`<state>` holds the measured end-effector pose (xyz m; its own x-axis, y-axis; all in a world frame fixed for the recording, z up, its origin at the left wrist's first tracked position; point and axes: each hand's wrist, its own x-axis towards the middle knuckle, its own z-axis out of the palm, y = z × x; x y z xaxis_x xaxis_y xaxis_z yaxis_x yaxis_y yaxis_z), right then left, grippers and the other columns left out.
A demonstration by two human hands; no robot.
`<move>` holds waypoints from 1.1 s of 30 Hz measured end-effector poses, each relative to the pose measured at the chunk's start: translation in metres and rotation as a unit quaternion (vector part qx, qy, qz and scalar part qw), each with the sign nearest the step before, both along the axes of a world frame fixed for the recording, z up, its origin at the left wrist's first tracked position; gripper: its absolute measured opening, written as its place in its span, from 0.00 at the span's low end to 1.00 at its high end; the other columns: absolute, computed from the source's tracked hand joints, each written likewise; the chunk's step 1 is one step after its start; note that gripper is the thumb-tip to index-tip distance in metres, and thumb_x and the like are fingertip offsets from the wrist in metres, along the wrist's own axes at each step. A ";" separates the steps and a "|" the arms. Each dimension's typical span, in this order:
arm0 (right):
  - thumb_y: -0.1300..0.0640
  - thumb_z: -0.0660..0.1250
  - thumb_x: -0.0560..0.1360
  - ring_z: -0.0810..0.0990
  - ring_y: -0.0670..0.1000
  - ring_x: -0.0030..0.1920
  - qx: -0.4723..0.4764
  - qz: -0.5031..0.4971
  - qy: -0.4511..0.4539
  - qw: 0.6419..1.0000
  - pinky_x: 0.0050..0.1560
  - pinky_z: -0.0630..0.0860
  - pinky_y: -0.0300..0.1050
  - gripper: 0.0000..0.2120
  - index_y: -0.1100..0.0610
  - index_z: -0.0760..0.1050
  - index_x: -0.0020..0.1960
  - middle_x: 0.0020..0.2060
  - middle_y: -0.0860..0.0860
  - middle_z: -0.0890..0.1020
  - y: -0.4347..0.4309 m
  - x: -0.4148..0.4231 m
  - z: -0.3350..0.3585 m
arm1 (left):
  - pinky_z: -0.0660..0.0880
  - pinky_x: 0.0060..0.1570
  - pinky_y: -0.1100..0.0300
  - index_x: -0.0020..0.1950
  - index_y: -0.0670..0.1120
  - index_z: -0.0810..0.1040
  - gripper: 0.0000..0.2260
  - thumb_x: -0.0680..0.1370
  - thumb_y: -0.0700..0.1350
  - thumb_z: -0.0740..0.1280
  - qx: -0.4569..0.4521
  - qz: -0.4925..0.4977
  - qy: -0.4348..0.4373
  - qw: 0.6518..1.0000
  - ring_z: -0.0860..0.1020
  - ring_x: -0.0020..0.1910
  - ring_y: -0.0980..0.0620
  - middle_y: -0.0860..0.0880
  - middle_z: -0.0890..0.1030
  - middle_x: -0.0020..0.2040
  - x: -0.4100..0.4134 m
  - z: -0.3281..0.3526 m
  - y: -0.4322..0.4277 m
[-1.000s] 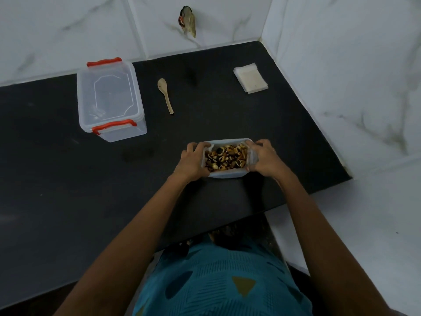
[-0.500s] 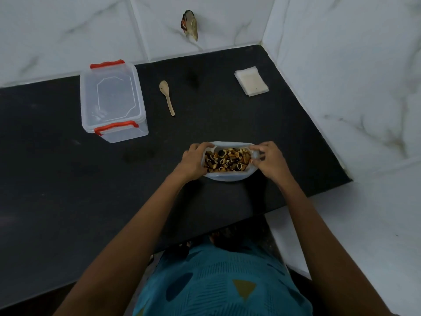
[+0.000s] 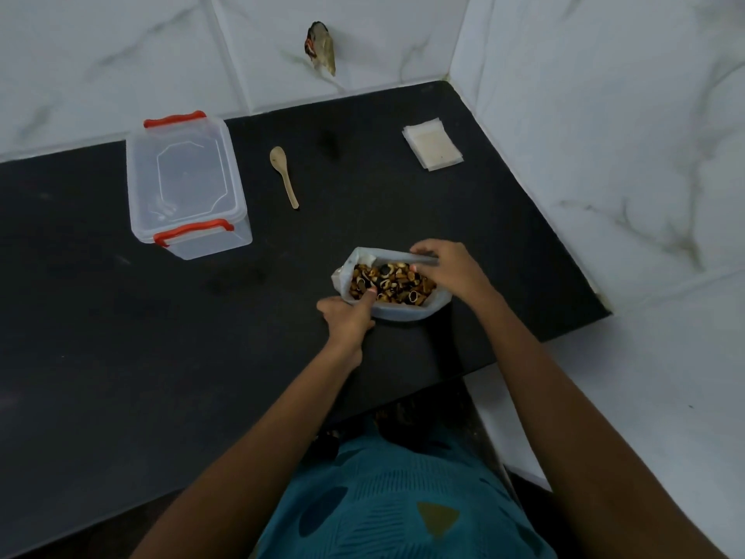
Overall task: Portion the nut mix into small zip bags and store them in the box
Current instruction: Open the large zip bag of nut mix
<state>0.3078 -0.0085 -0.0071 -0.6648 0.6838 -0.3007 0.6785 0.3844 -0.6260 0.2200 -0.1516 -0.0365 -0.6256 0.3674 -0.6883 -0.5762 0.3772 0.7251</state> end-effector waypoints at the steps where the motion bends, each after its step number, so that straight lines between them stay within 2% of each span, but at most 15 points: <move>1: 0.58 0.66 0.75 0.76 0.48 0.59 0.020 0.009 -0.022 0.999 0.56 0.70 0.42 0.14 0.52 0.76 0.60 0.57 0.49 0.79 0.001 -0.002 -0.001 | 0.78 0.43 0.61 0.53 0.46 0.58 0.18 0.75 0.42 0.68 0.010 -0.004 0.021 1.000 0.75 0.57 0.47 0.41 0.68 0.61 -0.001 -0.001 0.003; 3: 0.56 0.65 0.76 0.77 0.49 0.56 0.071 0.011 -0.054 0.996 0.51 0.70 0.41 0.13 0.51 0.77 0.60 0.55 0.49 0.80 0.001 -0.001 0.000 | 0.78 0.51 0.53 0.53 0.47 0.60 0.18 0.73 0.37 0.67 0.022 -0.025 0.066 0.997 0.75 0.56 0.47 0.43 0.70 0.58 -0.006 -0.002 0.007; 5: 0.56 0.64 0.76 0.79 0.50 0.53 0.089 -0.010 -0.049 0.995 0.48 0.71 0.42 0.12 0.52 0.77 0.59 0.53 0.50 0.81 0.000 0.005 0.001 | 0.77 0.55 0.50 0.54 0.46 0.63 0.15 0.73 0.36 0.67 0.023 -0.054 0.109 0.992 0.75 0.54 0.49 0.47 0.72 0.52 -0.015 0.001 0.009; 7: 0.58 0.65 0.75 0.79 0.50 0.51 0.066 -0.063 -0.001 0.996 0.48 0.74 0.43 0.11 0.55 0.78 0.57 0.51 0.51 0.82 -0.003 0.014 -0.002 | 0.76 0.56 0.53 0.54 0.47 0.67 0.12 0.75 0.39 0.67 0.031 -0.092 0.156 0.983 0.75 0.52 0.51 0.51 0.73 0.48 -0.024 0.006 0.015; 10: 0.61 0.67 0.74 0.80 0.49 0.48 0.018 -0.142 0.059 0.988 0.48 0.77 0.43 0.11 0.59 0.77 0.56 0.49 0.53 0.82 -0.011 0.024 -0.011 | 0.75 0.56 0.56 0.57 0.46 0.72 0.10 0.76 0.41 0.66 0.045 -0.135 0.217 0.966 0.74 0.53 0.54 0.52 0.75 0.51 -0.036 0.012 0.026; 12: 0.60 0.68 0.74 0.79 0.48 0.47 -0.013 -0.172 0.073 0.982 0.46 0.76 0.42 0.12 0.60 0.75 0.57 0.49 0.54 0.81 -0.017 0.027 -0.015 | 0.75 0.58 0.54 0.59 0.45 0.73 0.11 0.77 0.40 0.65 0.048 -0.150 0.230 0.960 0.75 0.55 0.54 0.51 0.75 0.53 -0.040 0.010 0.034; 14: 0.56 0.69 0.73 0.79 0.49 0.48 -0.027 -0.176 0.063 0.982 0.47 0.76 0.43 0.15 0.61 0.75 0.57 0.48 0.53 0.80 -0.018 0.028 -0.017 | 0.75 0.59 0.54 0.61 0.44 0.73 0.13 0.77 0.41 0.65 0.043 -0.146 0.234 0.960 0.75 0.55 0.54 0.49 0.76 0.54 -0.038 0.007 0.040; 17: 0.46 0.67 0.74 0.78 0.49 0.48 0.036 -0.140 -0.012 0.990 0.45 0.74 0.44 0.17 0.57 0.75 0.56 0.46 0.49 0.78 -0.011 0.025 -0.012 | 0.74 0.57 0.57 0.65 0.43 0.68 0.22 0.74 0.45 0.70 0.012 -0.136 0.240 0.961 0.74 0.55 0.54 0.47 0.74 0.57 -0.025 0.001 0.038; 19: 0.48 0.66 0.74 0.78 0.48 0.49 0.047 -0.138 0.010 0.989 0.48 0.75 0.45 0.16 0.57 0.74 0.57 0.49 0.49 0.79 -0.004 0.019 -0.012 | 0.73 0.59 0.54 0.65 0.43 0.65 0.26 0.71 0.44 0.73 -0.013 -0.140 0.238 0.961 0.73 0.59 0.51 0.46 0.72 0.60 -0.016 -0.005 0.034; 22: 0.56 0.67 0.75 0.78 0.47 0.51 -0.005 -0.127 0.045 0.991 0.53 0.76 0.47 0.15 0.57 0.73 0.60 0.53 0.51 0.79 0.006 0.009 -0.012 | 0.74 0.58 0.54 0.62 0.44 0.66 0.23 0.72 0.39 0.71 -0.004 -0.140 0.213 0.967 0.73 0.59 0.51 0.46 0.73 0.59 -0.011 -0.006 0.029; 26: 0.62 0.66 0.75 0.77 0.47 0.49 -0.007 -0.132 0.052 0.990 0.51 0.77 0.44 0.12 0.58 0.74 0.58 0.53 0.53 0.79 0.013 0.009 -0.015 | 0.76 0.56 0.56 0.58 0.45 0.71 0.15 0.73 0.38 0.69 0.007 -0.145 0.197 0.970 0.75 0.56 0.51 0.48 0.76 0.56 -0.017 -0.002 0.028; 30: 0.60 0.66 0.75 0.76 0.45 0.49 -0.027 -0.126 0.057 0.990 0.51 0.76 0.43 0.12 0.58 0.74 0.58 0.52 0.52 0.79 0.016 0.015 -0.019 | 0.74 0.49 0.62 0.56 0.48 0.69 0.13 0.74 0.41 0.69 0.013 -0.150 0.151 0.977 0.74 0.52 0.55 0.51 0.74 0.54 -0.019 0.001 0.028; 33: 0.57 0.67 0.74 0.76 0.44 0.48 -0.046 -0.136 0.081 0.986 0.46 0.73 0.36 0.13 0.58 0.74 0.58 0.49 0.49 0.78 0.021 0.014 -0.016 | 0.72 0.50 0.63 0.55 0.49 0.69 0.11 0.75 0.44 0.68 0.016 -0.134 0.138 0.981 0.73 0.51 0.57 0.53 0.74 0.51 -0.021 0.002 0.028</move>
